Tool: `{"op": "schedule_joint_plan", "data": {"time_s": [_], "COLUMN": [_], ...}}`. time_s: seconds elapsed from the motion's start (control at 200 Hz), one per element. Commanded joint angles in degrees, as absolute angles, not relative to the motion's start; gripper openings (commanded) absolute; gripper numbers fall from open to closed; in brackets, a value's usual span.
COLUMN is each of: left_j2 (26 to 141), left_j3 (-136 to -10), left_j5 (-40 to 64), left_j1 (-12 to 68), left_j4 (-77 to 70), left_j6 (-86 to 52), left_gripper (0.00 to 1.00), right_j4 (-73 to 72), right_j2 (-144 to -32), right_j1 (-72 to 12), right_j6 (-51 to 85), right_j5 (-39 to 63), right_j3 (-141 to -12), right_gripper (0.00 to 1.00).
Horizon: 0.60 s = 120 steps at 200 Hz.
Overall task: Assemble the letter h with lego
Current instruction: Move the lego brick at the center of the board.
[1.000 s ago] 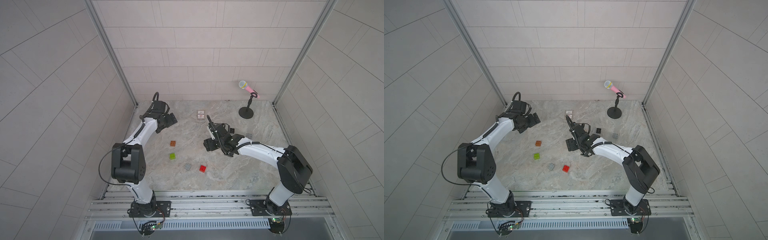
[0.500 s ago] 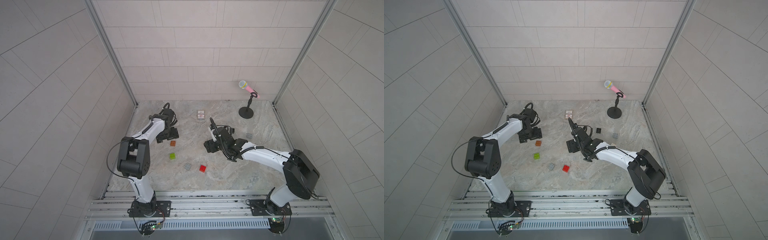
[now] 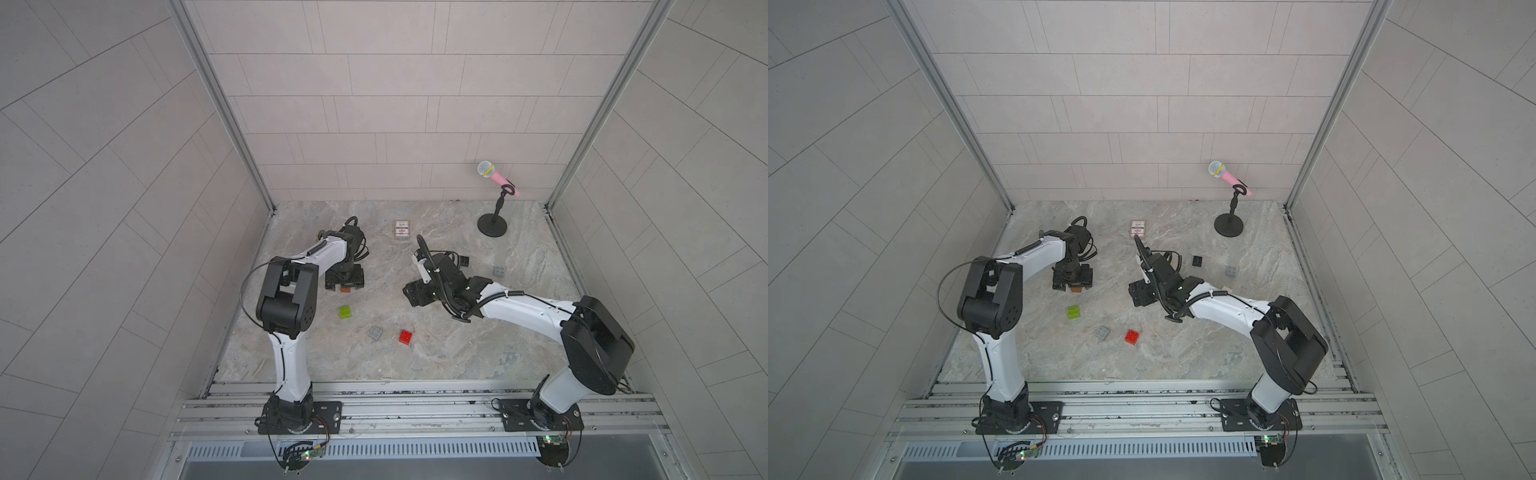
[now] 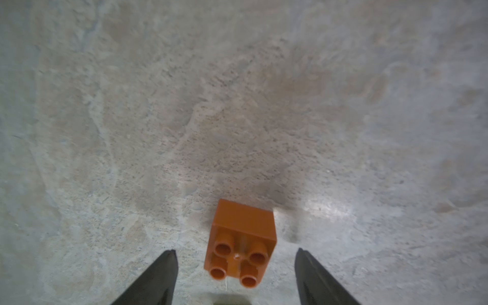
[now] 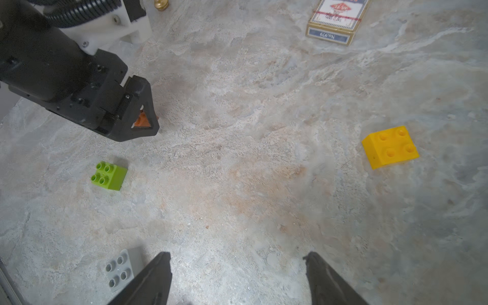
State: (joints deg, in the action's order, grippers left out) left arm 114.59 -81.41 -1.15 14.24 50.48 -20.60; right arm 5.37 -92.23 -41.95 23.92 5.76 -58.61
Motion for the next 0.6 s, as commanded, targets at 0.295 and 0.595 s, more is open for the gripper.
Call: {"op": "schedule_joint_plan", "data": {"time_s": [0.295,0.595], "left_j2": [119.6,117.34], "left_j3": [-85.89,-81.88], "left_j5": [1.31,1.62], "left_j1": [13.4,14.94], "left_j4": [52.16,52.4], "left_j6": [-18.77,-20.61], "left_gripper": [0.53,0.3], "right_j4": [6.06,6.99], "right_j2": [-93.43,-93.52], "right_j1": [-41.93,-41.92], "right_j6": [23.25,23.03], "right_j5": [7.48,6.29], "right_j3": [-59.85,-60.28], "right_gripper": [0.82,0.82]}}
